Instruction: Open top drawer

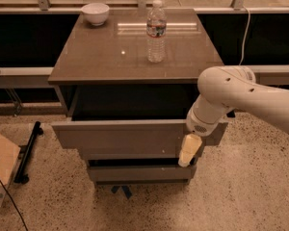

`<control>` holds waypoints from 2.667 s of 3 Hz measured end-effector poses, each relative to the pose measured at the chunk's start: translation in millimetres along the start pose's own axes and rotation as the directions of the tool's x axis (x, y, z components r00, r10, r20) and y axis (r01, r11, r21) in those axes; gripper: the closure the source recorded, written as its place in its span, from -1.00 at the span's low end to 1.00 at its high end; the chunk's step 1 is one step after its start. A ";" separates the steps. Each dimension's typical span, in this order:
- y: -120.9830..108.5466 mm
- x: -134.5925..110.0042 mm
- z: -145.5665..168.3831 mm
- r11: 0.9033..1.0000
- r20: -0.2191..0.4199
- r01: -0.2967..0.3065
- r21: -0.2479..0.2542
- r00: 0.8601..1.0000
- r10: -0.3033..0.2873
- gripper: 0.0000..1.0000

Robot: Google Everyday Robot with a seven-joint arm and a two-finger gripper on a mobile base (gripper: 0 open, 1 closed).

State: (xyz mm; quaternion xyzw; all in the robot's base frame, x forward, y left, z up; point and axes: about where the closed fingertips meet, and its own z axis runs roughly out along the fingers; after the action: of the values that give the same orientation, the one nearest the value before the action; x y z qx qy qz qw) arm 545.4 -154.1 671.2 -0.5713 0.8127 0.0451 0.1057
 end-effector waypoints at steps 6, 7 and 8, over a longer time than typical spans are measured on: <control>25.4 21.5 -5.9 0.997 -0.014 -0.028 -0.068 1.000 0.028 1.00; 25.4 21.3 -6.4 0.997 -0.014 -0.028 -0.068 1.000 0.028 0.61; 25.4 21.3 -6.4 0.997 -0.014 -0.028 -0.068 1.000 0.028 0.15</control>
Offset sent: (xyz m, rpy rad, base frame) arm -0.0502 -0.0242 -0.0141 0.0308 0.1144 -0.0381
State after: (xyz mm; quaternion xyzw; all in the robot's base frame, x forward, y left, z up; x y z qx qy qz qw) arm 513.9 -166.2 671.4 -0.5634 0.8193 0.0703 0.0804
